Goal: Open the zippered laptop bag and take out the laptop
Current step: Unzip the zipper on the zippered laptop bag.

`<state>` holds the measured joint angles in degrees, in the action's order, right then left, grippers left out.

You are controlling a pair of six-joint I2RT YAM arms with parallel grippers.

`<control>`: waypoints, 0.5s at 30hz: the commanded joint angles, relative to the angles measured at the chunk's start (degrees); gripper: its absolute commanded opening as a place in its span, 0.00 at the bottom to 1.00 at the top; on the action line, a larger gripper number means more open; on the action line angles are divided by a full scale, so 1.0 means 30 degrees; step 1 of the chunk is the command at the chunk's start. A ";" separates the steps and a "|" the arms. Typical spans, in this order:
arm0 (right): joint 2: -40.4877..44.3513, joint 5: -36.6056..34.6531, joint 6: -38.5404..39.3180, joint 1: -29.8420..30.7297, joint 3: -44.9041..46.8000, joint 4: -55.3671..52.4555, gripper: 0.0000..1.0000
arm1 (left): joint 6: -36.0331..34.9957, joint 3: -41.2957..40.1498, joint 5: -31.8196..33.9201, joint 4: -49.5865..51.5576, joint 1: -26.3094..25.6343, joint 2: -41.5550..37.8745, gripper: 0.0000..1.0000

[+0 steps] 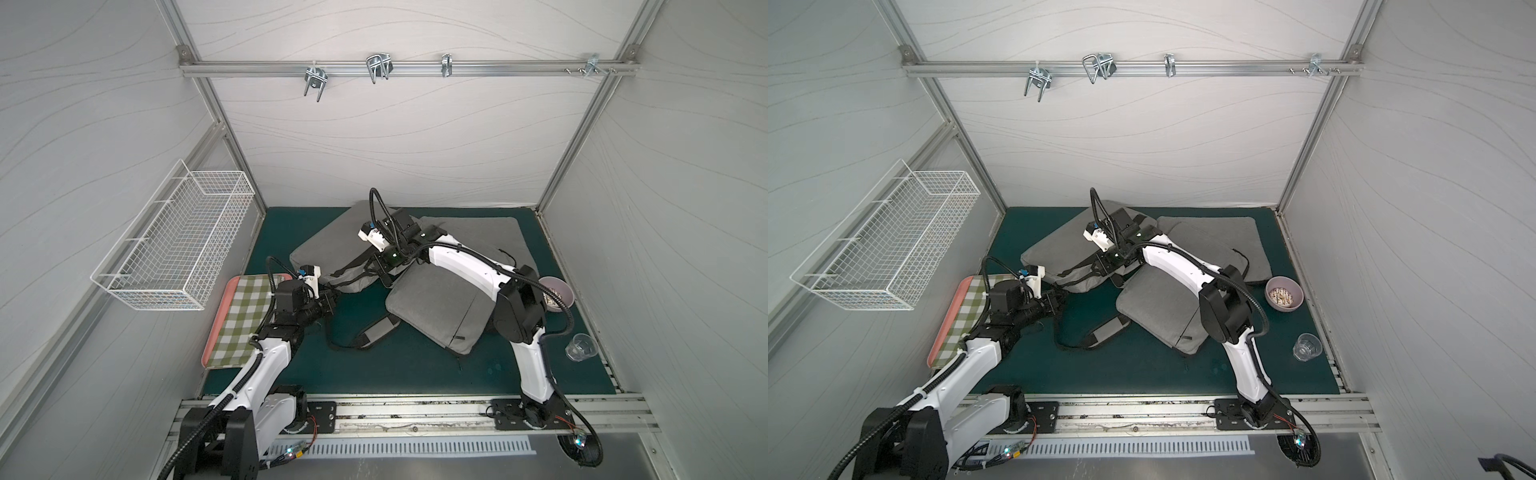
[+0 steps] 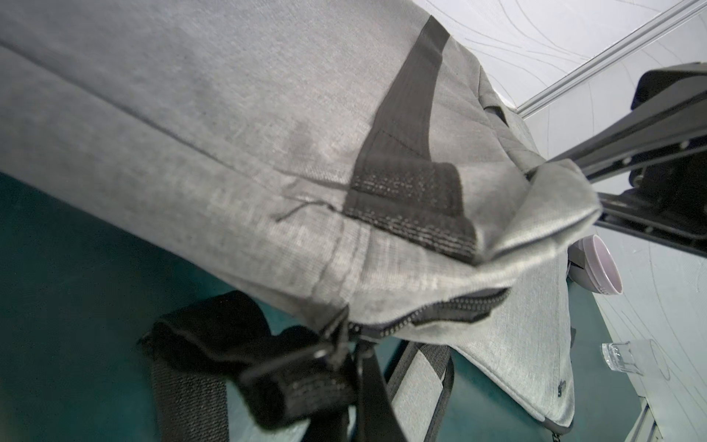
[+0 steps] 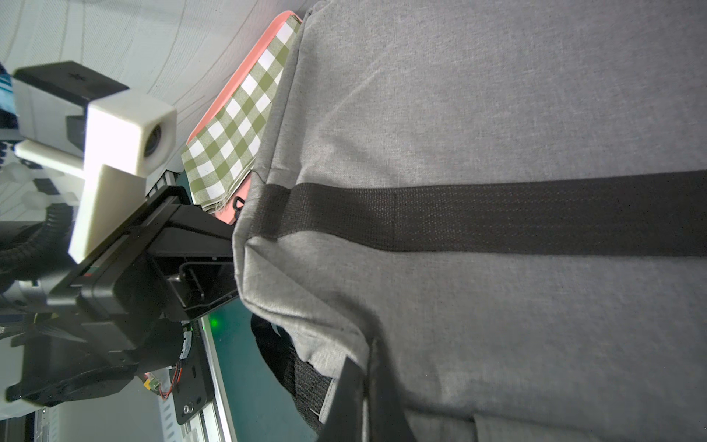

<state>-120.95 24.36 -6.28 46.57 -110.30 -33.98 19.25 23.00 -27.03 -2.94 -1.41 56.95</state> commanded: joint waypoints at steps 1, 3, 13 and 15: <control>0.0075 -0.0777 -0.0383 -0.0171 -0.0324 0.1424 0.00 | -0.1197 0.1213 -0.1038 0.1809 -0.0498 -0.0369 0.00; 0.0014 -0.0881 -0.0413 -0.0171 -0.0272 0.1471 0.00 | -0.1557 0.1326 -0.0884 0.2429 -0.0726 -0.0700 0.00; 0.0035 -0.1114 -0.0471 -0.0167 -0.0059 0.1593 0.00 | -0.2462 0.2066 -0.0206 0.3926 -0.1503 -0.0719 0.02; -0.0021 -0.1328 -0.0472 -0.0081 -0.0015 0.1570 0.00 | -0.2710 0.2303 0.0183 0.4240 -0.2075 -0.0742 0.04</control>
<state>-121.03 23.24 -6.70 46.81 -109.69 -34.57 13.87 26.57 -24.27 7.66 -5.30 55.11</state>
